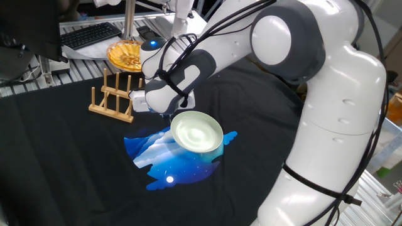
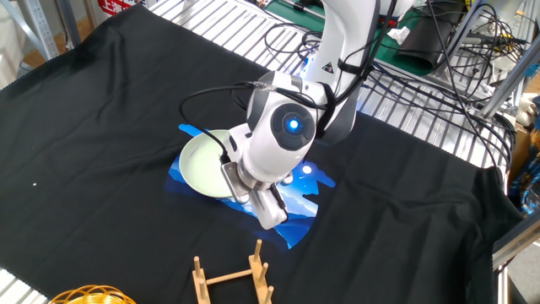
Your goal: Put the dish on the dish rack
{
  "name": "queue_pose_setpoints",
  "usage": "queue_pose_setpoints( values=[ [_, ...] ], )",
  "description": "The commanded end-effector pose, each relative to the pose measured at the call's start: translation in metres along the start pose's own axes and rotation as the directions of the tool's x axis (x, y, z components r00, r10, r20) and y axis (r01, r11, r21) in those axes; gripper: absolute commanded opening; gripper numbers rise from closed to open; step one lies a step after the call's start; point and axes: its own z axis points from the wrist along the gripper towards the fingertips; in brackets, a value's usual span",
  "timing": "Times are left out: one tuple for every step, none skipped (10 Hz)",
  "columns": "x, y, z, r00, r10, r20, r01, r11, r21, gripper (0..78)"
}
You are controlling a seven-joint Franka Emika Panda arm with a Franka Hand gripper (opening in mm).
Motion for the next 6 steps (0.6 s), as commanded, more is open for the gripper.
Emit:
queue_pose_setpoints(
  values=[
    [-0.0005, -0.0002, -0.0009, 1.000, 0.022, 0.004, -0.022, 1.000, -0.002, 0.0],
    [-0.0005, -0.0002, -0.0009, 1.000, 0.026, 0.004, -0.026, 1.000, -0.002, 0.0],
    [-0.0005, -0.0002, -0.0009, 1.000, 0.029, 0.008, -0.029, 1.000, -0.004, 0.0],
    [-0.0005, -0.0002, -0.0009, 0.999, 0.038, 0.012, -0.038, 0.999, -0.008, 0.0],
    [-0.0005, -0.0002, -0.0009, 0.999, 0.040, 0.012, -0.040, 0.999, -0.020, 0.0],
    [-0.0005, -0.0002, -0.0009, 0.998, 0.059, 0.002, -0.058, 0.998, -0.033, 0.0]
  ],
)
